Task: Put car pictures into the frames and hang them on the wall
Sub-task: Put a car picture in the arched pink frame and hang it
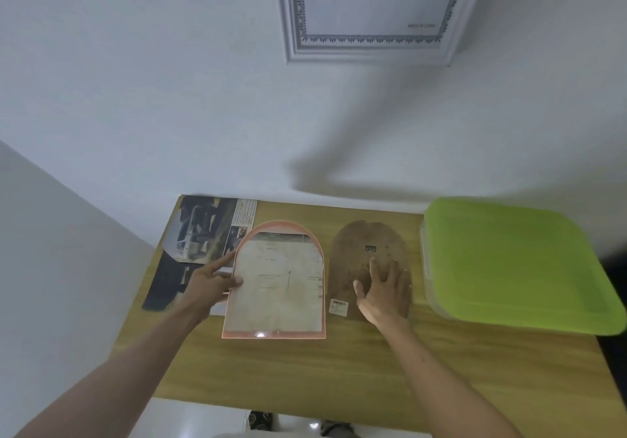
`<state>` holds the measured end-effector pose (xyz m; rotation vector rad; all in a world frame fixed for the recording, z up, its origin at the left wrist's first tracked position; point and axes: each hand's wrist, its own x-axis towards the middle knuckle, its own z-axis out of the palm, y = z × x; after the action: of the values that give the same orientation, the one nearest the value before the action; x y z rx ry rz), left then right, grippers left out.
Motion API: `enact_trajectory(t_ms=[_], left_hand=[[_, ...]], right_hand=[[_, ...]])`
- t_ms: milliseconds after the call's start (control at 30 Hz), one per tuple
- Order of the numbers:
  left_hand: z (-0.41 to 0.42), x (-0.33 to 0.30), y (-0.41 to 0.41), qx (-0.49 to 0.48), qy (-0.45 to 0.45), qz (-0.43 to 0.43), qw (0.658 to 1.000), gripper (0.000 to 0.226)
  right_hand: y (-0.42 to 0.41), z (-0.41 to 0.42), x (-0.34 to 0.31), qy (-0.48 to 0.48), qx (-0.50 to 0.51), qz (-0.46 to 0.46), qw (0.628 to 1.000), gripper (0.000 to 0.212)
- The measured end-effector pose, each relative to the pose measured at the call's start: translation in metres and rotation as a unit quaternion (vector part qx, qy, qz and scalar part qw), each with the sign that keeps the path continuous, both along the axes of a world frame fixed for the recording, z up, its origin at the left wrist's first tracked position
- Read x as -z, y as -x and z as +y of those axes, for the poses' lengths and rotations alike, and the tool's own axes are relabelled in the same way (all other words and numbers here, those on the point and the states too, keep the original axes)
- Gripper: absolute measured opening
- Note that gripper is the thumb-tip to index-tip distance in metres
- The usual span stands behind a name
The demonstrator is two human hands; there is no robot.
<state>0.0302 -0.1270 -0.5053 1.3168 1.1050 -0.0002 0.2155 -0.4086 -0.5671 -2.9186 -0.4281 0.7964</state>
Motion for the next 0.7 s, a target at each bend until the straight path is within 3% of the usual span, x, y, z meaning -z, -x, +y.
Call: enact_trajectory(t_ms=[267, 400, 467, 567, 633, 700], left_hand=[[-0.014, 0.002, -0.006, 0.001, 0.014, -0.007, 1.000, 0.068], [-0.019, 0.009, -0.005, 0.005, 0.026, -0.011, 1.000, 0.069], [-0.021, 0.011, -0.005, 0.010, 0.030, -0.015, 0.999, 0.069], [-0.021, 0.013, -0.005, 0.014, 0.035, -0.020, 0.999, 0.067], [-0.021, 0.013, -0.004, 0.009, 0.043, -0.027, 0.999, 0.065], [-0.020, 0.014, 0.000, -0.002, 0.060, -0.039, 0.997, 0.064]], right_hand=[[-0.011, -0.013, -0.004, -0.004, -0.003, -0.007, 1.000, 0.072], [0.007, -0.011, -0.014, -0.132, -0.014, -0.061, 0.989, 0.055], [0.022, -0.003, -0.024, -0.240, 0.030, 0.012, 0.970, 0.048], [0.041, 0.011, -0.036, -0.328, 0.080, 0.126, 0.933, 0.040], [0.048, 0.018, -0.036, -0.359, 0.097, 0.133, 0.919, 0.036], [0.054, 0.023, -0.036, -0.361, 0.092, 0.122, 0.920, 0.047]])
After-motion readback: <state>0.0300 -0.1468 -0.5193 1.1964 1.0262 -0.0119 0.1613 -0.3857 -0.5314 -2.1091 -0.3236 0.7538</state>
